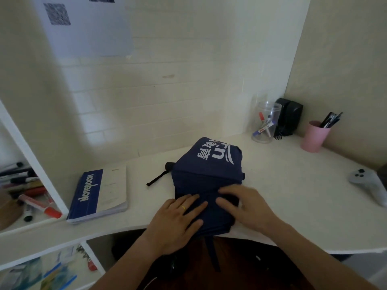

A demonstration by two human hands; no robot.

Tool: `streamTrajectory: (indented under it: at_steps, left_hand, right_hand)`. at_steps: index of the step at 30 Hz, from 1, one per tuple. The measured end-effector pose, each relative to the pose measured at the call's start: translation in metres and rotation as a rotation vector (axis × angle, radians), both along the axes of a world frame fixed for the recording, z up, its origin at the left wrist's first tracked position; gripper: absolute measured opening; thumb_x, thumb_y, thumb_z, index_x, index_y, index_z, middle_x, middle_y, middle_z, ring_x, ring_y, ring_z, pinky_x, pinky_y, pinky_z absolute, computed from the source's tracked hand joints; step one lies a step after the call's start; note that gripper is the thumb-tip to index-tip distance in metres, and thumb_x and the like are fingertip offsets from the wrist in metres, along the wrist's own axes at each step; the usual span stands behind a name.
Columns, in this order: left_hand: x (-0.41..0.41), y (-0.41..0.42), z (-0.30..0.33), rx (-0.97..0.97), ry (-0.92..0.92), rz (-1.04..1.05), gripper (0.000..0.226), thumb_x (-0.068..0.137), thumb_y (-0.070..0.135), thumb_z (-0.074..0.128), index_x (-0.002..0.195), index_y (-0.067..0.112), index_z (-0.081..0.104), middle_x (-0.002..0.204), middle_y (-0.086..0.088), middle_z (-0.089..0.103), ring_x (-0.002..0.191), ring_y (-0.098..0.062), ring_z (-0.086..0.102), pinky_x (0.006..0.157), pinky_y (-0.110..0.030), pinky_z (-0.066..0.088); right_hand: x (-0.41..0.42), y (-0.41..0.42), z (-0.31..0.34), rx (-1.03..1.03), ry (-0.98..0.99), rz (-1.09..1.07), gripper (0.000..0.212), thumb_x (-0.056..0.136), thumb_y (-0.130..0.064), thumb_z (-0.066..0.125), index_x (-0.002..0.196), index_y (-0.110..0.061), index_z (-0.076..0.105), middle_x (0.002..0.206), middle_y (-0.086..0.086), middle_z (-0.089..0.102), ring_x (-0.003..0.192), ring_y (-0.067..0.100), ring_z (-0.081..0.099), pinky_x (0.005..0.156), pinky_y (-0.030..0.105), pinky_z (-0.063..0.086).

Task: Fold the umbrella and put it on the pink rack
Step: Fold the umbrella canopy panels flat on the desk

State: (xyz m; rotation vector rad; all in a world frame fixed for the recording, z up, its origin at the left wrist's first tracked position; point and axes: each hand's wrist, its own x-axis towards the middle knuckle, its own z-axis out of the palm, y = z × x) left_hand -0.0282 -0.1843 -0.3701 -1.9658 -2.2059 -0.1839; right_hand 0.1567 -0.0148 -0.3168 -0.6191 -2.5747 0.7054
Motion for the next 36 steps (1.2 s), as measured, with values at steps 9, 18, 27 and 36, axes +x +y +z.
streamTrajectory:
  at_steps: [9,18,27,36]
  left_hand:
    - [0.002,-0.001,-0.002,0.001,-0.015,-0.01,0.057,0.107,0.057,0.008,0.161,0.037,0.015,0.17,0.004,0.016,0.153,-0.018,0.025,0.121,-0.037,0.026]
    - [0.003,-0.001,0.003,0.01,-0.013,-0.017,0.055,0.107,0.057,0.013,0.159,0.041,0.018,0.169,0.003,0.023,0.153,-0.018,0.024,0.121,-0.038,0.024]
    - [0.008,-0.007,0.007,0.044,-0.195,-0.018,0.052,0.105,0.058,0.029,0.154,0.042,0.026,0.163,0.012,0.032,0.147,-0.013,0.028,0.124,-0.033,0.02]
    - [0.024,-0.036,0.026,0.88,-1.019,0.502,0.003,0.1,0.019,0.06,0.099,0.022,0.061,0.1,0.004,0.066,0.091,-0.007,0.062,0.076,-0.028,0.052]
  right_hand:
    - [-0.065,0.061,0.082,-0.912,0.338,-0.495,0.035,0.079,-0.016,0.084,0.104,0.004,0.069,0.096,0.013,0.07,0.063,0.018,0.059,0.036,0.016,0.041]
    - [-0.017,0.002,0.06,-0.895,0.416,-0.104,0.011,0.087,-0.003,0.075,0.095,-0.007,0.068,0.093,0.009,0.08,0.068,0.021,0.074,0.058,0.028,0.057]
    - [0.021,-0.016,-0.017,-0.909,0.348,-0.062,0.032,0.089,0.001,0.07,0.12,-0.002,0.065,0.109,0.014,0.078,0.106,0.03,0.073,0.088,0.03,0.06]
    - [0.018,-0.021,-0.02,-0.808,0.303,-0.031,0.025,0.091,-0.009,0.071,0.114,-0.016,0.075,0.111,-0.002,0.078,0.106,0.015,0.073,0.102,0.033,0.052]
